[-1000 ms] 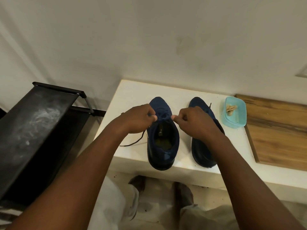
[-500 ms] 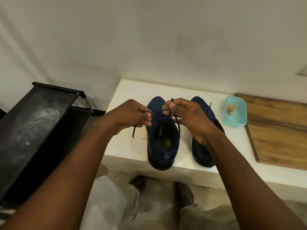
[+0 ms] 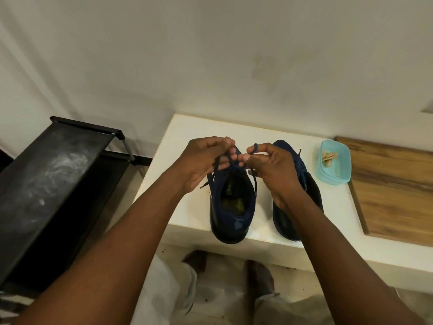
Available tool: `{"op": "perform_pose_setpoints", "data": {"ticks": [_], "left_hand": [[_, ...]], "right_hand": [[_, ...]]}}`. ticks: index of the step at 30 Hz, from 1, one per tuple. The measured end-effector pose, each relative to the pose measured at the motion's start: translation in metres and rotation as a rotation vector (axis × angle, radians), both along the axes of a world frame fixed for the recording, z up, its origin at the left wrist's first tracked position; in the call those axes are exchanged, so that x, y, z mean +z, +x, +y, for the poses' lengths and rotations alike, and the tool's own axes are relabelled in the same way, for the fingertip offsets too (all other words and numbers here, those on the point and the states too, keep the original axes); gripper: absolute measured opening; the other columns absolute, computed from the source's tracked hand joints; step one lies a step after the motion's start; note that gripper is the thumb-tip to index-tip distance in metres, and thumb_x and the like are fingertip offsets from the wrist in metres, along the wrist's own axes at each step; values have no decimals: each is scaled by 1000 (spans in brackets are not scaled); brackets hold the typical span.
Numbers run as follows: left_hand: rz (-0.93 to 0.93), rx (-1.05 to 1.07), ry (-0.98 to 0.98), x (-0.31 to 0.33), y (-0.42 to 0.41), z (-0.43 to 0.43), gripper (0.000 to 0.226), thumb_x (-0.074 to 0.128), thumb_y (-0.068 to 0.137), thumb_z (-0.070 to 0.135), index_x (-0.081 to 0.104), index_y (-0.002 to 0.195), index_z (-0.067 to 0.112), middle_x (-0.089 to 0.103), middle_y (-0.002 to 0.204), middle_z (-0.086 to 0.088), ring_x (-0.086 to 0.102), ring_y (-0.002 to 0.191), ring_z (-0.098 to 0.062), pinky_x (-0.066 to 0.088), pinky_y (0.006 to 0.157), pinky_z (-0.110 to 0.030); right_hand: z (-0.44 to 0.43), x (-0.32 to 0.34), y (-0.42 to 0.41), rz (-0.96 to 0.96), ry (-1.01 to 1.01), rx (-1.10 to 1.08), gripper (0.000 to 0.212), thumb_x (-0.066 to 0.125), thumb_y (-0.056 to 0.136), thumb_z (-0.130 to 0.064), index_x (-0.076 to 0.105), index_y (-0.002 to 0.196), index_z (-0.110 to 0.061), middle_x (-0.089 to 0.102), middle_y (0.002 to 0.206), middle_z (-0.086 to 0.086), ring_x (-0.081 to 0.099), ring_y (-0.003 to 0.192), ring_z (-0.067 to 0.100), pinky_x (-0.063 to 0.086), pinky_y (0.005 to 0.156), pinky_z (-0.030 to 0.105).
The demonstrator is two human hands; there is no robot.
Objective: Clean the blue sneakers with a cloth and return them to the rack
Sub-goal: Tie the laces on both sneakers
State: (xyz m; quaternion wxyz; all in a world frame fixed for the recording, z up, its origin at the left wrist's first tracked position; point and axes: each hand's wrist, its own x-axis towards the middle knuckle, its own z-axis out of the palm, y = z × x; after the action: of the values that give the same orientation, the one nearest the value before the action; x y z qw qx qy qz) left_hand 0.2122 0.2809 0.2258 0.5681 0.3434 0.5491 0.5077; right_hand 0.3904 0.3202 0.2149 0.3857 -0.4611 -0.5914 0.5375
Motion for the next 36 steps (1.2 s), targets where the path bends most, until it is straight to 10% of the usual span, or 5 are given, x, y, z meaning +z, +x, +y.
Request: {"op": "perform_pose_setpoints", "data": {"ticks": [11, 15, 25, 29, 36], "left_hand": [[235, -92, -36, -12, 1, 8, 14, 61, 100, 14, 67, 113, 13, 77, 104, -12, 71, 90, -16, 54, 79, -29], [281, -98, -144, -15, 1, 11, 50, 74, 92, 27, 45, 131, 14, 74, 111, -12, 70, 98, -20, 56, 87, -34], [157, -264, -72, -6, 4, 6, 23, 61, 95, 1, 79, 99, 14, 73, 89, -1, 64, 86, -11, 49, 78, -24], [271, -250, -25, -10, 4, 5, 19, 65, 98, 30, 79, 104, 18, 71, 85, 4, 61, 81, -5, 50, 75, -21], [-59, -173, -126, -7, 1, 7, 16, 65, 99, 21, 74, 103, 8, 76, 95, -7, 70, 86, -16, 55, 76, -24]], "right_hand": [[0, -4, 0, 85, -32, -39, 18, 73, 86, -13, 69, 102, -6, 76, 89, 8, 73, 85, 22, 56, 70, 23], [1, -9, 0, 45, -14, 9, 15, 68, 90, -12, 70, 104, -9, 75, 94, 6, 72, 92, 22, 57, 84, 36], [2, -14, -3, -80, 112, -36, 15, 76, 85, -20, 69, 98, -18, 73, 87, -6, 70, 82, 9, 55, 70, 20], [3, -12, -1, -23, 61, -29, 29, 77, 84, -17, 66, 111, -19, 74, 90, 1, 72, 82, 12, 54, 65, 18], [2, -6, 0, 40, 117, 61, 13, 73, 82, 0, 75, 95, -1, 74, 87, 8, 71, 80, 13, 53, 71, 18]]}}
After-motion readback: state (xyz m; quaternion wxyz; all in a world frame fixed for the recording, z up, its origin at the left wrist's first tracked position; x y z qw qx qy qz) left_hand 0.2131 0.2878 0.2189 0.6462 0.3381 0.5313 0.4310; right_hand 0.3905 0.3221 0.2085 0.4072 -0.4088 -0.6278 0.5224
